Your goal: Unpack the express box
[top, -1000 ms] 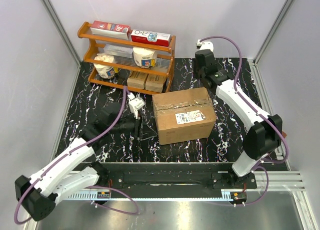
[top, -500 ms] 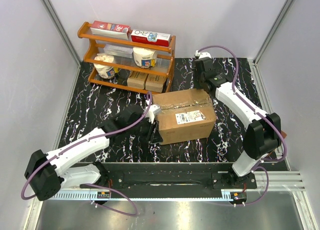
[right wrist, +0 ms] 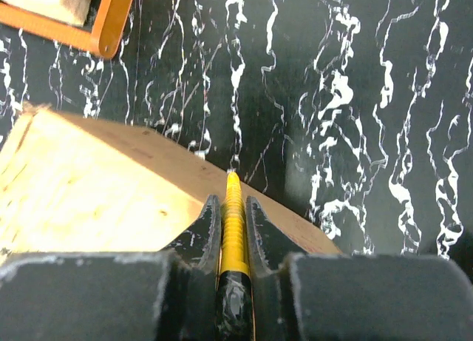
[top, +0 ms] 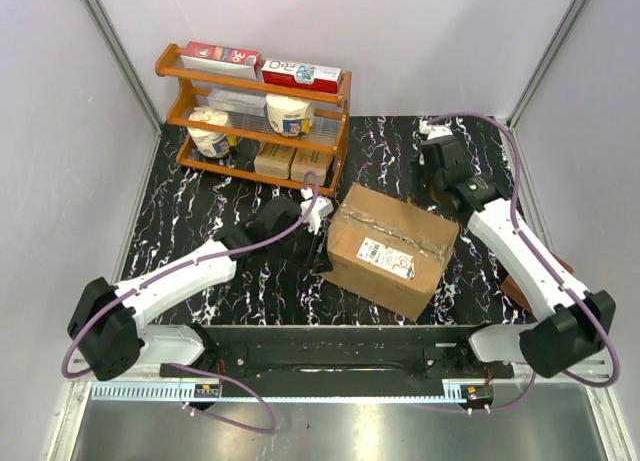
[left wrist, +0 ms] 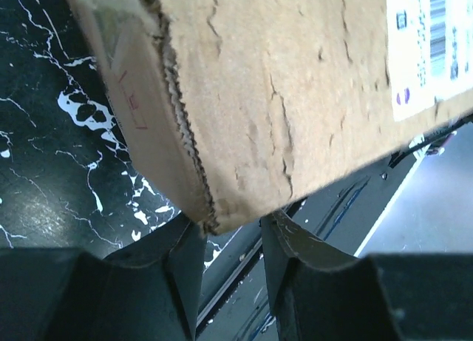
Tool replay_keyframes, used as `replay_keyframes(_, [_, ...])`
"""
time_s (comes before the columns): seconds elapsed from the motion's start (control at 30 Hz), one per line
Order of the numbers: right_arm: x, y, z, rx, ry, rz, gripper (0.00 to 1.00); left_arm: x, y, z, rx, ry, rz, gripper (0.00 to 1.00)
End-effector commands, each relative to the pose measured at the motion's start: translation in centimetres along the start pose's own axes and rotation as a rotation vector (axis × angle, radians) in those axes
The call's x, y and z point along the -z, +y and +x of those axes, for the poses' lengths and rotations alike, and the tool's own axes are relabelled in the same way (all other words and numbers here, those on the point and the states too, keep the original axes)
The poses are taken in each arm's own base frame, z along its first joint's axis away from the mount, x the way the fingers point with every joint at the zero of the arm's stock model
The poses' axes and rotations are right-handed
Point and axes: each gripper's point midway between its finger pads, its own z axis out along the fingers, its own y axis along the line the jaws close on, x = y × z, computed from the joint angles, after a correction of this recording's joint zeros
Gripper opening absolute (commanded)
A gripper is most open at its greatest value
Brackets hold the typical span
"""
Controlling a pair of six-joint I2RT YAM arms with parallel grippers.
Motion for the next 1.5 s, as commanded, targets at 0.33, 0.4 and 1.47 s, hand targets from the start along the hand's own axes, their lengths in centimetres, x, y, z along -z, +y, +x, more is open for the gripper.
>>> replay_keyframes(0.33, [6.0,0.4,6.1,-0.113,0.126,-0.123,0.00,-3.2,-2.2,-10.4,0.066,-0.158,0.115,0.43])
replay_keyframes(0.4, [6.1,0.5,6.2,-0.129,0.118,-0.130,0.00,-3.5,-2.0,-11.8,0.075,-0.169,0.128,0.44])
replay_keyframes(1.47, [6.9,-1.5,1.0,-0.157,-0.074,-0.007,0.00,3.6,7.1,-19.2,0.205,-0.223,-0.344,0.65])
